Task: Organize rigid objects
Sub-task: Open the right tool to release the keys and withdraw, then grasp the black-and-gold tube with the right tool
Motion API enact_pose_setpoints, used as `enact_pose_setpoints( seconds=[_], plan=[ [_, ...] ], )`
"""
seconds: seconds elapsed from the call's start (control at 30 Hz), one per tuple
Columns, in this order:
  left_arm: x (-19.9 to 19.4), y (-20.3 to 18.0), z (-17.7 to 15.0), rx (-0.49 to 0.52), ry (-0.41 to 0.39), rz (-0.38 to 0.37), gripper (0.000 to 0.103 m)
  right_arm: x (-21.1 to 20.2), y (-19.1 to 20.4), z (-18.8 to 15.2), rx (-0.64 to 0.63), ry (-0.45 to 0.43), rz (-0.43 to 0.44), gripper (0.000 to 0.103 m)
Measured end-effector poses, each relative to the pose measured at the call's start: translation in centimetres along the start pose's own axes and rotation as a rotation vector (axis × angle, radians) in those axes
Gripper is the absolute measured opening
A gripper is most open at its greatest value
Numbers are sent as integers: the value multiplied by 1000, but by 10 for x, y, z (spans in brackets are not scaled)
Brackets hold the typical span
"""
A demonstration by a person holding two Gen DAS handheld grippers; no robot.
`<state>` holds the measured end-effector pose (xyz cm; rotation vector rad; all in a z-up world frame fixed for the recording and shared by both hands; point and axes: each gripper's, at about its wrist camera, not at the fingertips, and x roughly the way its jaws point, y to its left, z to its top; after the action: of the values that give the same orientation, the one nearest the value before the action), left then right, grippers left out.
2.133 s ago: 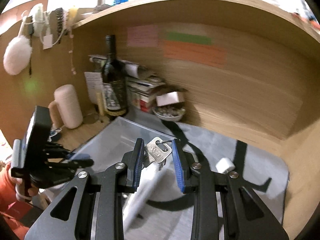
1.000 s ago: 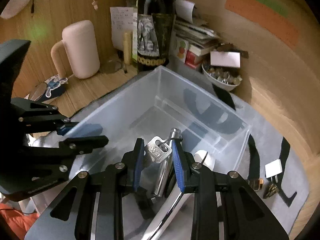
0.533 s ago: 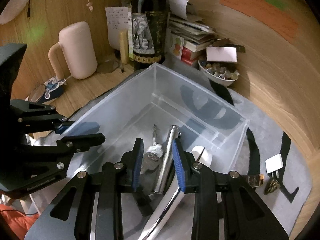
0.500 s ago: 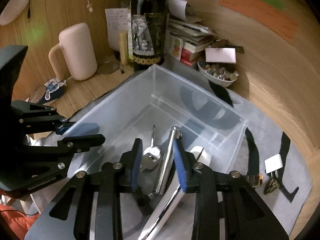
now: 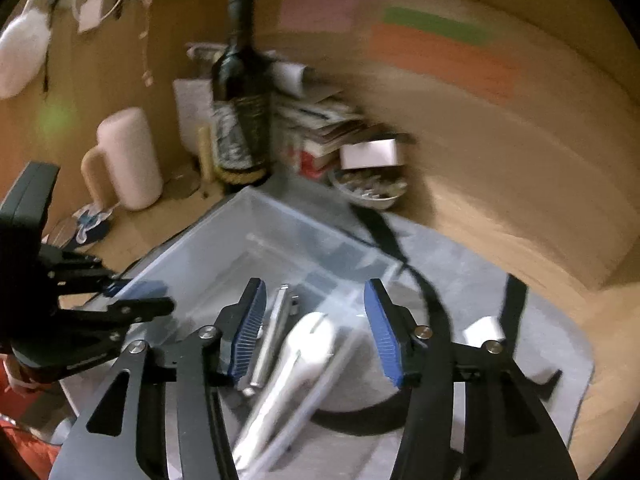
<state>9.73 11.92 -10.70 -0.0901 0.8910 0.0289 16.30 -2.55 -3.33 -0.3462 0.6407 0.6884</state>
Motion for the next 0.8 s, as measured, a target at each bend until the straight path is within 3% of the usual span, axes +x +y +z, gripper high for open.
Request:
enact_pose_setpoints(
  seconds=[0.23,0.53,0.57,0.7,0.8],
  plan=[
    [1,1,0,0,4,-1,13,3,-49,-13,124,28,-79,49],
    [4,3,-1,-1,13,0,13,42,-87,-48,249,175,-78,49],
    [4,3,-1,-1,14,1,13,46,-89,-52,252,189,-76,51],
    [5,3,-2,-1,15,1,13,56,-88,-61,257,213,-76,81],
    [7,4,-2,-2,23,2,13,63,-88,-63,257,225,-59,82]
  ],
)
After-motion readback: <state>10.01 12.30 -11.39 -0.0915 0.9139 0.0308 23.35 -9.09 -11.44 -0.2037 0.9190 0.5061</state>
